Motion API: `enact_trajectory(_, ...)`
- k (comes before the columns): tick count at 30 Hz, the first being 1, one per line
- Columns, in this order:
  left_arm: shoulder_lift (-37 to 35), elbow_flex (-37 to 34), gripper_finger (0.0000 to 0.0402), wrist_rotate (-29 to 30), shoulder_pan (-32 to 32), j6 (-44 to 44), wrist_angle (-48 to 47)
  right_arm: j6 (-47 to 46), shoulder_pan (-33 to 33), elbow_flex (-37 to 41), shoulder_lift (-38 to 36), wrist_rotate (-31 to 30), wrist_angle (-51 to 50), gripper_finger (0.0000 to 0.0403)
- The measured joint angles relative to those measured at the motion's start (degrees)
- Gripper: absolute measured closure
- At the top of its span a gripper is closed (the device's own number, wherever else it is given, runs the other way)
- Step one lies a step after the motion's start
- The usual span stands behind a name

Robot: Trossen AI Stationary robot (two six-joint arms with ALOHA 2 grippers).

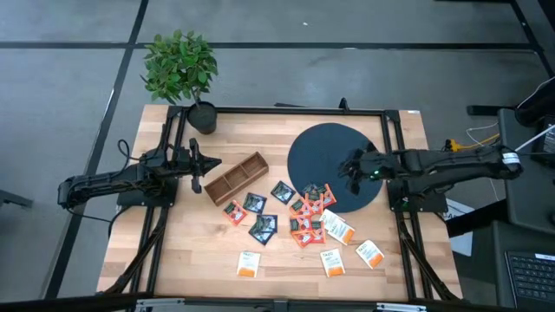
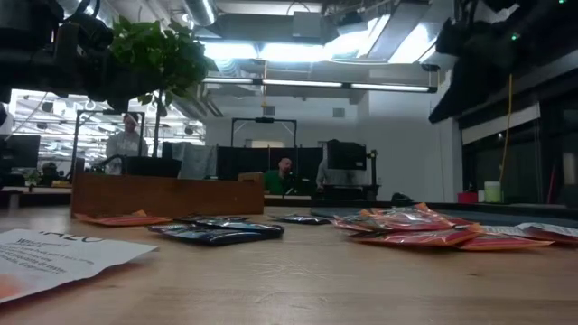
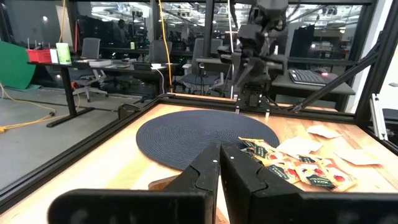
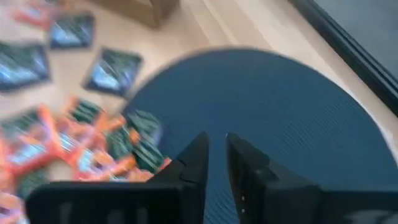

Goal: Pick & Place Tea
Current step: Put the orange tea bag into the right section of the wooden organizer

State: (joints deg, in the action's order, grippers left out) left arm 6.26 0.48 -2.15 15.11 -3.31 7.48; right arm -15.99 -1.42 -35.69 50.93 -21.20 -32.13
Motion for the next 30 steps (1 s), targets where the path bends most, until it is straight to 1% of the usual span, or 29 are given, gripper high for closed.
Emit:
enact_trajectory(6,-0.01,-0.01,0.0391,0.00,0.00,-0.01,-0.01,-1.61,-1.95,-1.78,8.64,0.46,-0.21,0.0253)
enact_trajectory(8,-0.01,-0.01,0.0391,0.00,0.00,0.01,-0.01,-1.70,-2.05,-2.24,11.21,3.47,-0.13,0.0234)
enact_trajectory(11,-0.02,0.01,0.0389,0.00,0.00,0.02,0.01,-2.46,-1.16,-2.40,14.75,9.38,1.52,0.0217)
enact_trajectory(17,-0.01,-0.01,0.0391,0.00,0.00,0.00,-0.01,-3.00,2.69,-2.42,20.37,17.38,5.62,0.0213)
enact_trajectory(23,0.00,-0.01,0.0389,0.00,0.00,0.02,0.00,-1.73,7.43,-2.42,23.52,28.76,8.87,0.0212)
enact_trajectory(28,-0.01,0.00,0.0391,0.00,-0.01,0.02,-0.01,-1.27,11.38,-2.42,24.58,30.43,8.41,0.0212)
enact_trajectory(30,-0.02,0.01,0.0390,0.00,0.00,-0.01,-0.01,-0.45,12.96,-2.42,25.25,32.65,8.41,0.0212)
